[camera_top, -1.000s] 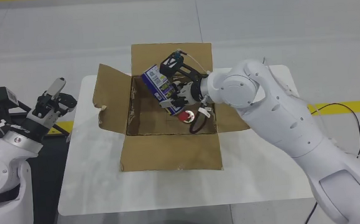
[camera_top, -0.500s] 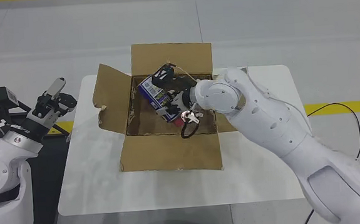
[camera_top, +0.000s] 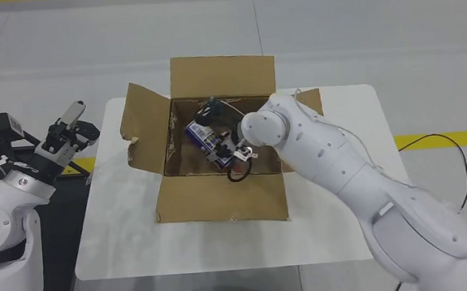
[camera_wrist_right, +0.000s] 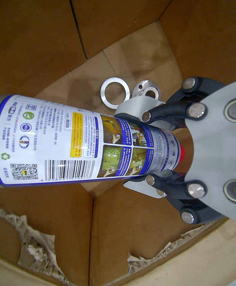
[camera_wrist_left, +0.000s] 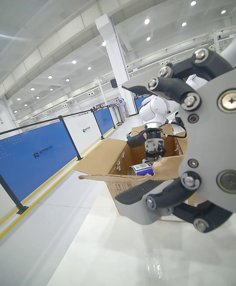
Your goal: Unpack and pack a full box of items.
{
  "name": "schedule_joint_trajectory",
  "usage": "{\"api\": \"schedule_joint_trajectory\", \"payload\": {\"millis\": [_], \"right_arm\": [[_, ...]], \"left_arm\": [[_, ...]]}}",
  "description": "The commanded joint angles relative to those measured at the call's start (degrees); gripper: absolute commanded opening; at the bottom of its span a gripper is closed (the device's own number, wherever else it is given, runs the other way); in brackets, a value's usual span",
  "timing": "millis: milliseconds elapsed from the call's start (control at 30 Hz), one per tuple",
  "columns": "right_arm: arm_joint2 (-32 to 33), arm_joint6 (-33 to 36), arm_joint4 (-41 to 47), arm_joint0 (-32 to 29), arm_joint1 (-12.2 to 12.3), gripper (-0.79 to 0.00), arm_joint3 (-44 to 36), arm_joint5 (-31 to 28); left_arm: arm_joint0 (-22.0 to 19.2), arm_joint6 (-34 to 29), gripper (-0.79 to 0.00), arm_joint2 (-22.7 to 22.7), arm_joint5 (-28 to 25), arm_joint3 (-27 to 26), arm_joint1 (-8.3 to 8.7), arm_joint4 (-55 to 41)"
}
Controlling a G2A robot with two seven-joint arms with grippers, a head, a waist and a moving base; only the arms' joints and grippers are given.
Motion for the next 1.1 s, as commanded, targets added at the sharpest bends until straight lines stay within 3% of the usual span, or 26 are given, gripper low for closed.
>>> {"api": "schedule_joint_trajectory", "payload": {"millis": [0, 300, 367, 533, 800, 1067], "right_arm": [[-0.51, 0.93, 0.06, 0.25, -0.85, -0.705, 1.49, -0.06], [-1.51, 1.66, -0.71, 1.33, -4.02, -0.299, 6.61, -2.25], [-1.39, 1.79, -0.83, 1.62, -4.4, -0.166, 7.31, -2.87], [-0.29, 1.29, -0.57, 2.16, -4.71, -0.006, 8.11, -5.29], [3.06, -0.28, -1.0, 2.87, -3.21, 0.0, 6.94, -7.5], [10.95, -2.39, -4.22, 1.12, 2.25, 0.0, -4.8, -7.34]], "left_arm": [[0.0, 0.0, 0.0, 0.0, 0.0, 0.0, 0.0, 0.0], [0.0, 0.0, 0.0, 0.0, 0.0, 0.0, 0.0, 0.0], [0.0, 0.0, 0.0, 0.0, 0.0, 0.0, 0.0, 0.0], [0.0, 0.0, 0.0, 0.0, 0.0, 0.0, 0.0, 0.0], [0.56, 0.51, 0.0, -0.65, -1.22, -0.1, 0.28, 1.51], [0.08, -5.11, 0.0, -1.33, -3.13, 2.63, 1.19, 4.52]]}}
